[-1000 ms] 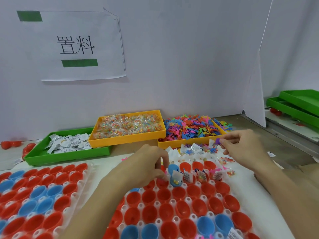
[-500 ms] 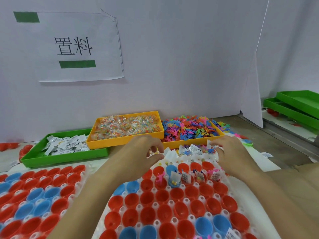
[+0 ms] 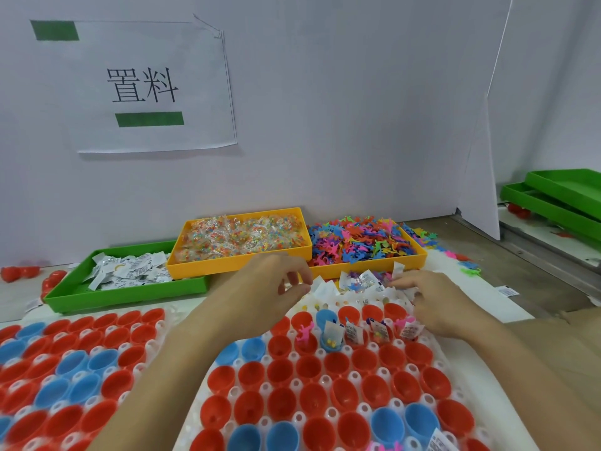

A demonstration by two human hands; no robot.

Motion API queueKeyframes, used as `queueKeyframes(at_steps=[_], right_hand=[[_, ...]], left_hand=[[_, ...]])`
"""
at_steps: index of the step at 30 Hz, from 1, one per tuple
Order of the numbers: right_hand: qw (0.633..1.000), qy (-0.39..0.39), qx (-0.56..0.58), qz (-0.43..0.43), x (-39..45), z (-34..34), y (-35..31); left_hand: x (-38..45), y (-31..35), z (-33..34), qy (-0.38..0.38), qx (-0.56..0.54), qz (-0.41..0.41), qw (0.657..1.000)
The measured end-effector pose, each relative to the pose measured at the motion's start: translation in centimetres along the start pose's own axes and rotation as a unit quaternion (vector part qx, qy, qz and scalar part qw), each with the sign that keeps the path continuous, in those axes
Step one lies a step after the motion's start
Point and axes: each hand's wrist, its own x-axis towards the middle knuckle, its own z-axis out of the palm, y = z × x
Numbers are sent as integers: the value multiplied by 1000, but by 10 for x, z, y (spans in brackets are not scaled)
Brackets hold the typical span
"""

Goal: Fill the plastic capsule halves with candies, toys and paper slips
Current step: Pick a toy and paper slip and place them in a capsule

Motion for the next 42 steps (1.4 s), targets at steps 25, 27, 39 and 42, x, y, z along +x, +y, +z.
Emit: queueKeyframes(at_steps=[25, 27, 39, 42], right_hand=[[996, 77, 21, 44, 9, -3, 21], [995, 88, 15, 42, 9, -2, 23], [940, 193, 268, -84, -4, -13, -11], [920, 128, 336, -153, -19, -15, -36]], left_hand=[[0, -2, 0, -1, 5, 1, 1000], [0, -2, 0, -2, 5, -2, 1000], [-1, 10, -2, 6, -30, 2, 1000], [-1, 16, 1, 22, -77, 0, 997]])
